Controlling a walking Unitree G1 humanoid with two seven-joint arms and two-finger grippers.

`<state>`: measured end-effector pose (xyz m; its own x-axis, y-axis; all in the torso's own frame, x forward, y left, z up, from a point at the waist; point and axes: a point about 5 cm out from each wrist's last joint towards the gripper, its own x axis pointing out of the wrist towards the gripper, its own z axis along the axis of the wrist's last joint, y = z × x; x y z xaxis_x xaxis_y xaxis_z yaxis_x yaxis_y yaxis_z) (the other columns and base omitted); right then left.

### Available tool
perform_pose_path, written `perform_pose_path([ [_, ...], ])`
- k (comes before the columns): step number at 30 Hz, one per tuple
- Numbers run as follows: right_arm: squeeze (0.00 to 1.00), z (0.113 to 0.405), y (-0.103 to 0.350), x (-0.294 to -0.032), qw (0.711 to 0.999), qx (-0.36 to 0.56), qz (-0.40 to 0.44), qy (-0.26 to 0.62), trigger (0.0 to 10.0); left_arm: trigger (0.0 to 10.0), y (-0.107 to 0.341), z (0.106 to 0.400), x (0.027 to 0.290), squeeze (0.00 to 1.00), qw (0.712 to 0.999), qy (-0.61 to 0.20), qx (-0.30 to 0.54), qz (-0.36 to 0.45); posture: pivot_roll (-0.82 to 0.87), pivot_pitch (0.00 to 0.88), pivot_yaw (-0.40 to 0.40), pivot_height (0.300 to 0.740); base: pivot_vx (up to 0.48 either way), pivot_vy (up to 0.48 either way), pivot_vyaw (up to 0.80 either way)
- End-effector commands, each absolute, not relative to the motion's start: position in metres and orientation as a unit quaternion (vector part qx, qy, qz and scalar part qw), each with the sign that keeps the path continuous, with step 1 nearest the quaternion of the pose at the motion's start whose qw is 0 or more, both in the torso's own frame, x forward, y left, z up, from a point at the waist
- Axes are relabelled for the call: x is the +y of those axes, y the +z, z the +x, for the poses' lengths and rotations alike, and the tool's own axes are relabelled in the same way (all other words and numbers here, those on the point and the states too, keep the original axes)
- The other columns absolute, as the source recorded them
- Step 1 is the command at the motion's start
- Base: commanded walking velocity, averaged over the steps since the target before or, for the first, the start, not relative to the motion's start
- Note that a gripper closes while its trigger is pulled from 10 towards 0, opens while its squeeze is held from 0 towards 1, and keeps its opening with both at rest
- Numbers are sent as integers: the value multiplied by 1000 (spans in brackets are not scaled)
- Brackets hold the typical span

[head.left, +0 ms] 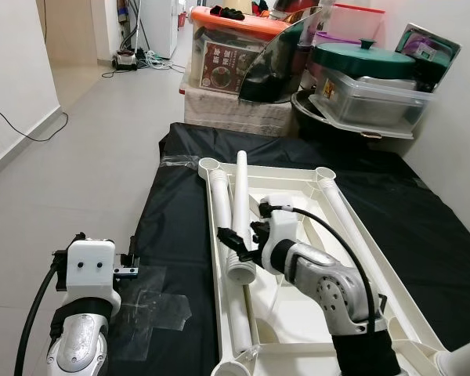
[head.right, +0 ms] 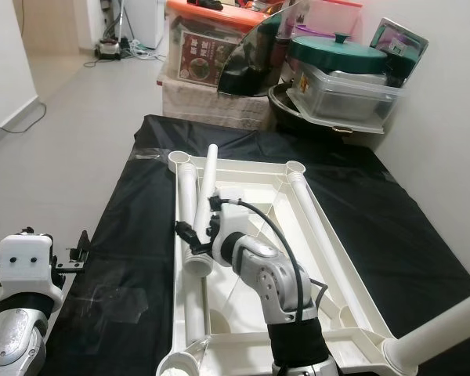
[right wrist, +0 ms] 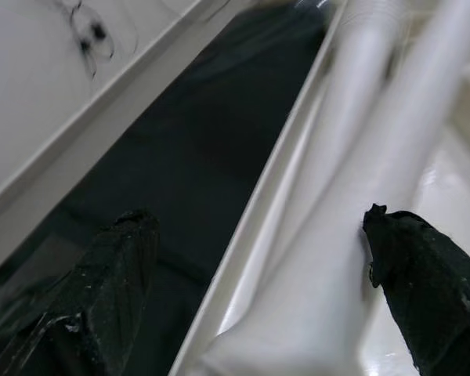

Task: Building children table

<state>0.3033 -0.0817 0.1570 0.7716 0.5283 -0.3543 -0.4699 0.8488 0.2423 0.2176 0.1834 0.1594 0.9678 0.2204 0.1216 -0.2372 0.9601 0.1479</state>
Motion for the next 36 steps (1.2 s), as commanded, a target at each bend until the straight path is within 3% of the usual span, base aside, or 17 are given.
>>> perform_pose_path([
  [1,0,300,149,-85,934,238,56,261,10000,10000,154,221,182,0,989,116,-35,82,120,0,-171,740,0,0,0],
  [22,0,296,122,-98,916,332,46,219,10000,10000,154,222,183,0,988,121,-28,93,112,0,-190,740,0,0,0],
  [28,0,292,118,-101,908,343,7,239,10000,10000,152,221,183,0,987,123,-25,97,112,0,-197,740,0,0,0],
  [29,0,291,117,-102,905,348,2,246,9059,10000,152,221,183,0,987,124,-24,98,112,0,-200,740,0,0,0],
  [30,0,289,116,-103,902,352,-1,251,9059,10000,152,221,183,0,987,124,-23,99,112,0,-201,740,0,0,0],
  [31,0,288,115,-106,901,355,-9,251,5765,10000,152,220,183,0,987,125,-23,99,111,0,-202,740,0,0,0],
  [34,0,287,114,-109,900,358,-20,248,5765,10000,151,220,183,0,987,126,-22,99,110,0,-203,740,0,0,0],
  [35,0,287,114,-110,899,359,-19,248,1059,10000,151,220,183,0,987,126,-21,99,109,0,-205,740,0,0,0],
  [36,0,286,113,-112,899,360,-18,249,0,10000,151,219,183,0,987,127,-20,99,109,0,-206,740,0,0,0],
])
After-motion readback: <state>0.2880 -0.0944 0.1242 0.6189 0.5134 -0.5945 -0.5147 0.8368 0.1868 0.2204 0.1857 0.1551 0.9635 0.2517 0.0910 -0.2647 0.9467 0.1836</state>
